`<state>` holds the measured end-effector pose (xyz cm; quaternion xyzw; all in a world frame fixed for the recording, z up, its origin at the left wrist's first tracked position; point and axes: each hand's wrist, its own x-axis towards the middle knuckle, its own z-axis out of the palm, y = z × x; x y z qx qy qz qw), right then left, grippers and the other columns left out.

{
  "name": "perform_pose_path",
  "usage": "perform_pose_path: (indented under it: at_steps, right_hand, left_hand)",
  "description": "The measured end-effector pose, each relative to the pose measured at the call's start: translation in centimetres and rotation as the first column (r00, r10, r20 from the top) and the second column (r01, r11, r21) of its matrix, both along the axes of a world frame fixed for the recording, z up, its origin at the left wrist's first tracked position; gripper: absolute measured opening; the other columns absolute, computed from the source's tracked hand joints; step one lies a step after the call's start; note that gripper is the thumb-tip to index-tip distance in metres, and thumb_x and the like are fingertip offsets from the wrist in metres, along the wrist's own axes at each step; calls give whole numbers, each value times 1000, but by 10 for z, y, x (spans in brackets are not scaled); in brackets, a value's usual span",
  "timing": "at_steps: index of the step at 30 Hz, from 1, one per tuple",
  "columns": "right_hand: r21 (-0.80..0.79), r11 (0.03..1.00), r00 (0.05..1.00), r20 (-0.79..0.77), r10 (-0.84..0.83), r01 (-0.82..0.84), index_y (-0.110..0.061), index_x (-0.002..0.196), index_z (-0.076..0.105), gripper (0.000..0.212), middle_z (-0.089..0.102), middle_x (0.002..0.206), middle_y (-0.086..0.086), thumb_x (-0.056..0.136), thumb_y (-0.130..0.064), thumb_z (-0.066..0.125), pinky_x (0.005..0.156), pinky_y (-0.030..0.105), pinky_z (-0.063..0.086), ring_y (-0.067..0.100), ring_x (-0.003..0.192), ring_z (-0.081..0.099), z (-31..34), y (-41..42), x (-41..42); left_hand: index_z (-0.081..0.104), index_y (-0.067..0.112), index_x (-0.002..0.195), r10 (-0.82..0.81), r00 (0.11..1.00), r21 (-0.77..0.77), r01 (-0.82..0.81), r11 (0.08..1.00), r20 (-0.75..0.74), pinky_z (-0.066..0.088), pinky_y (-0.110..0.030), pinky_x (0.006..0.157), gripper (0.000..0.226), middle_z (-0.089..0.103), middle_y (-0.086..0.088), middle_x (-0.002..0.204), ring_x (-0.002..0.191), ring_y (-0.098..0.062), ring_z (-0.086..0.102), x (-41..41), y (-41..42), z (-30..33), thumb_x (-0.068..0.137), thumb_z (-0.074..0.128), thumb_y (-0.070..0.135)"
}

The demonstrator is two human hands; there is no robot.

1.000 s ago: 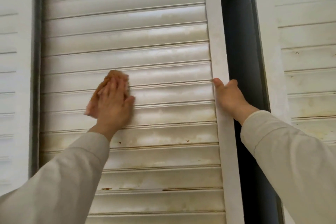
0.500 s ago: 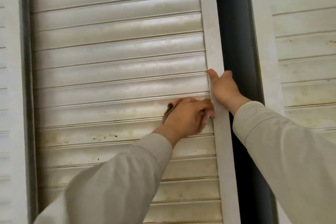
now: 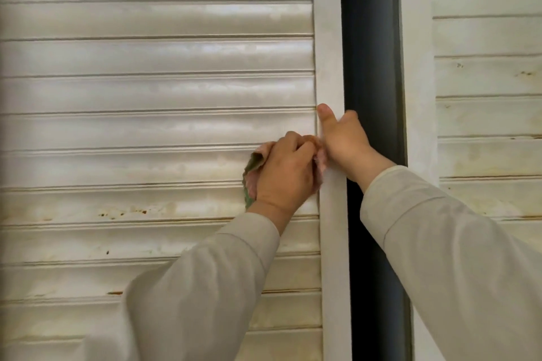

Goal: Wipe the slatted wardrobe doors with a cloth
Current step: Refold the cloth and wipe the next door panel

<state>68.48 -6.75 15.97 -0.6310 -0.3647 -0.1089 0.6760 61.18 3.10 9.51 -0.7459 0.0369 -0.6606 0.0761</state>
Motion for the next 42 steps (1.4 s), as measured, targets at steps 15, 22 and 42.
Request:
perform_pose_path:
  at_steps: [15,22,42]
  right_hand:
    - [21,1000,1000,6,5,-5,-10,147,30,70,48,142,7,98,-58,43,90,31,36,26,125,49,-6,-5,2]
    - [36,999,999,2,39,-39,-14,149,27,68,44,146,5,99,-57,43,93,33,37,28,131,46,-8,-2,5]
    - [36,999,1000,-2,8,-8,-9,152,23,77,41,150,8,98,-60,41,102,32,35,29,135,43,-6,-21,21]
  left_hand:
    - [65,30,124,439,898,2,-439,899,-24,43,-44,81,36,57,-11,107,90,-35,54,-48,40,-39,95,47,41]
    - [39,24,148,609,793,-524,-528,668,-23,31,-51,103,56,41,-17,138,119,-39,39,-108,98,-52,95,34,37]
    - [58,15,138,383,811,414,-194,890,-443,32,-49,114,44,44,-10,151,143,-31,35,-29,15,-105,99,51,35]
